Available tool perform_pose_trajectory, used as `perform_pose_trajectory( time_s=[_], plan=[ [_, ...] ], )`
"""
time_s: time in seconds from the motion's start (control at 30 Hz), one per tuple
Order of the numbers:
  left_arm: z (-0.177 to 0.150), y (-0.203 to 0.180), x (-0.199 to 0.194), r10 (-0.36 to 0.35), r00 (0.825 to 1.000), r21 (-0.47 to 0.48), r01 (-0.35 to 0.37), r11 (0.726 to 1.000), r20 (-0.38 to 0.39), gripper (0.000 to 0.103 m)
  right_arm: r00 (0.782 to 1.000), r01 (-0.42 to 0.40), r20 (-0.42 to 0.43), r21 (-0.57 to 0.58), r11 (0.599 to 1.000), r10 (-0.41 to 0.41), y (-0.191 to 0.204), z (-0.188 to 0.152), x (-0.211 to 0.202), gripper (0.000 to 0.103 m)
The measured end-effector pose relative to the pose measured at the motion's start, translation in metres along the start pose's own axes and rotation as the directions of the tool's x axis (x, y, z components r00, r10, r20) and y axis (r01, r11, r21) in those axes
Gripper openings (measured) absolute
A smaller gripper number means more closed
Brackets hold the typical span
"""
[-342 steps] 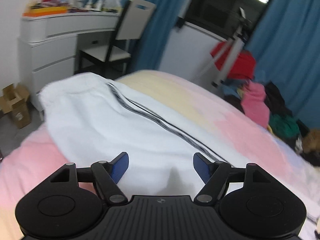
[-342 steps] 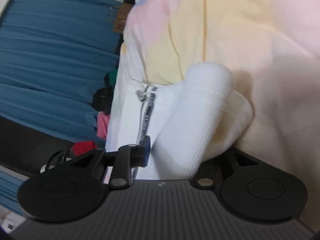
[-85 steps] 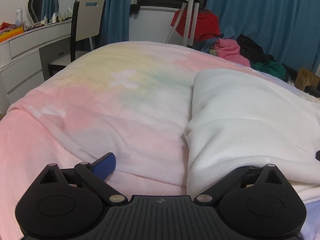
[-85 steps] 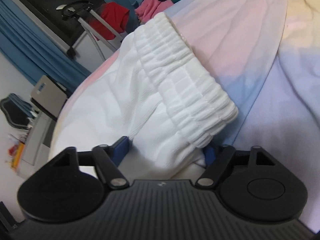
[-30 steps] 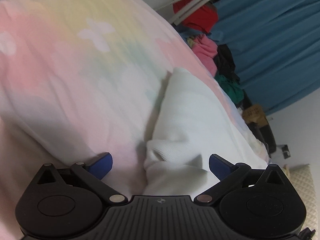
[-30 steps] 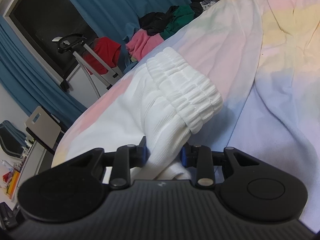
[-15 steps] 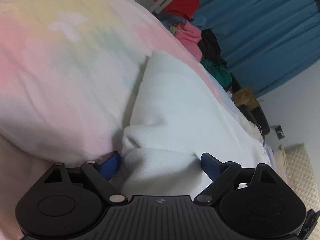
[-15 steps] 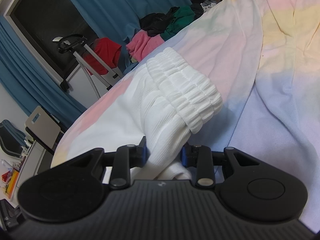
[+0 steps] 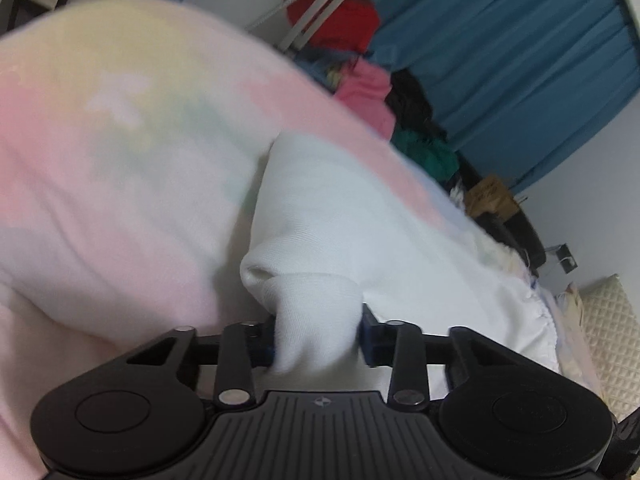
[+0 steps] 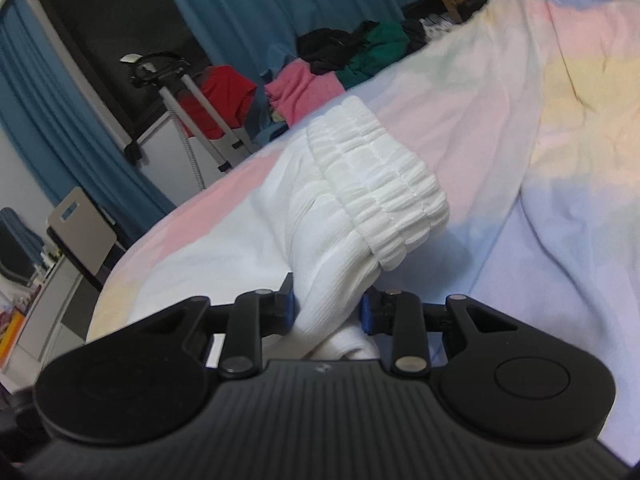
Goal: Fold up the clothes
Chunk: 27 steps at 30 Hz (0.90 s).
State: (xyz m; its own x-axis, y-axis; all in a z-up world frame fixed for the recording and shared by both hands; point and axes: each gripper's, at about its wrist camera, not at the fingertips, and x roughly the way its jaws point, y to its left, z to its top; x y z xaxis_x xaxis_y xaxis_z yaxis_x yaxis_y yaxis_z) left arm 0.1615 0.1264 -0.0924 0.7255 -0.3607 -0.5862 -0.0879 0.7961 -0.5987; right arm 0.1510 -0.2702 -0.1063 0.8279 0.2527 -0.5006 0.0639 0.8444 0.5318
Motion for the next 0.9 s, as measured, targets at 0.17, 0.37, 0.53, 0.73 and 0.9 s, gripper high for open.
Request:
perform_pose_trajectory(
  time_s=[0.17,0.37,0.53,0.73,0.9],
  plan=[
    [0.017,-0.041,-0.027,-0.074,0.996,0.013,0.073,0.997,0.052,0.028,0.998,-0.056,0.005,0.085,0.995,0.056,-0.007,0.028,-0.03,0.032],
    [0.027,-0.132,-0.027,-0.154,0.986,0.048,0.151,0.987,0.064,0.026,0.996,-0.082,0.052,0.175,0.981,0.074,-0.034,0.092,-0.077,0.032],
    [0.052,-0.224,0.036,-0.208,0.978,-0.001,0.208,0.978,0.006,0.023,0.994,-0.03,0.112,0.209,0.977,0.006,-0.074,0.174,-0.099,0.032],
    [0.062,-0.324,0.132,-0.269,0.963,0.056,0.269,0.961,-0.011,0.02,0.978,0.077,0.17,0.246,0.966,-0.121,-0.13,0.258,-0.091,0.032],
    [0.039,-0.353,0.196,-0.304,0.95,0.132,0.311,0.941,-0.07,0.02,0.962,0.075,0.231,0.292,0.953,-0.147,-0.186,0.269,-0.078,0.032]
  ],
)
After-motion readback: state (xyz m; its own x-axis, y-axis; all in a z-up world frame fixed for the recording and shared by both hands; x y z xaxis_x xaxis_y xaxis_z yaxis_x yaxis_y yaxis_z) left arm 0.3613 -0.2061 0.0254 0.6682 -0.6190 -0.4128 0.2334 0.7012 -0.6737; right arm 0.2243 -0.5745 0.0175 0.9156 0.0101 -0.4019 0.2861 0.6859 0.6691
